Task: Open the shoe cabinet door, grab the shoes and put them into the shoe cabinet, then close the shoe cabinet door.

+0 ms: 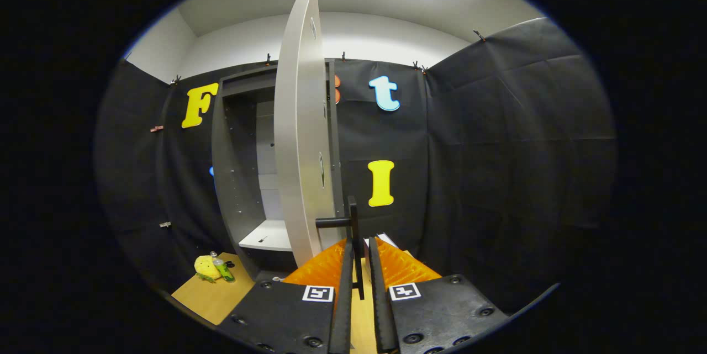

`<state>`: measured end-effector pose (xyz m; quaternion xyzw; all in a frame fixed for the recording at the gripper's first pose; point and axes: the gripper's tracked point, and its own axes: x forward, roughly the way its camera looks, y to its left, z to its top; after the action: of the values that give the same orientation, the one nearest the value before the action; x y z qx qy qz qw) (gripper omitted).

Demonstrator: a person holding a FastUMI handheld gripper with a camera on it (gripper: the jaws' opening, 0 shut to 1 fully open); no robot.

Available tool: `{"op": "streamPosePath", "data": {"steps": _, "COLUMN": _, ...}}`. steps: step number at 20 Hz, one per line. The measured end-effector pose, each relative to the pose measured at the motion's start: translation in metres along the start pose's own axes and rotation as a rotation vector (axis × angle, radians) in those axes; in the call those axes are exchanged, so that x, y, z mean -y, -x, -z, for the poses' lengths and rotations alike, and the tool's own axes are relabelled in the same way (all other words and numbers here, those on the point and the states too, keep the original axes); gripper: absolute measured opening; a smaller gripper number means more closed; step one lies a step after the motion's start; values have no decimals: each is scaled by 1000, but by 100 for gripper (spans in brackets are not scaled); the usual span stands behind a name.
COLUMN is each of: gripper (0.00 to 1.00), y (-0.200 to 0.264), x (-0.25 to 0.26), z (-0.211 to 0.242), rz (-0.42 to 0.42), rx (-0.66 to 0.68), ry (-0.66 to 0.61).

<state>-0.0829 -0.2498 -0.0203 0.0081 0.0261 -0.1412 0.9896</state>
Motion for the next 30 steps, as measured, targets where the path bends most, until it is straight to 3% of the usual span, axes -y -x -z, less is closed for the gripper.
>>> {"op": "streamPosePath", "data": {"steps": 3, "gripper": 22, "y": 11, "x": 13, "z": -9, "rz": -1, "rx": 30, "ry": 12}}
{"op": "streamPosePath", "data": {"steps": 4, "gripper": 27, "y": 14, "x": 20, "z": -10, "rz": 0, "rx": 31, "ry": 16}}
{"op": "streamPosePath", "data": {"steps": 8, "gripper": 22, "y": 35, "x": 21, "z": -17, "rz": -19, "rx": 42, "ry": 1}}
{"op": "streamPosePath", "data": {"steps": 16, "gripper": 22, "y": 82, "x": -47, "z": 7, "rz": -160, "rx": 31, "ry": 0}}
{"op": "streamPosePath", "data": {"steps": 19, "gripper": 22, "y": 83, "x": -85, "z": 43, "rz": -228, "rx": -25, "ry": 5}}
{"op": "streamPosePath", "data": {"steps": 20, "gripper": 30, "y": 86, "x": -95, "z": 58, "rz": -240, "rx": -52, "ry": 9}}
{"op": "streamPosePath", "data": {"steps": 21, "gripper": 32, "y": 82, "x": -106, "z": 74, "rz": -249, "rx": -81, "ry": 7}}
{"op": "streamPosePath", "data": {"steps": 27, "gripper": 39, "y": 76, "x": -168, "z": 177, "rz": -275, "rx": -224, "ry": 34}}
{"op": "streamPosePath", "data": {"steps": 30, "gripper": 39, "y": 69, "x": -189, "z": 238, "rz": -242, "rx": -317, "ry": 4}}
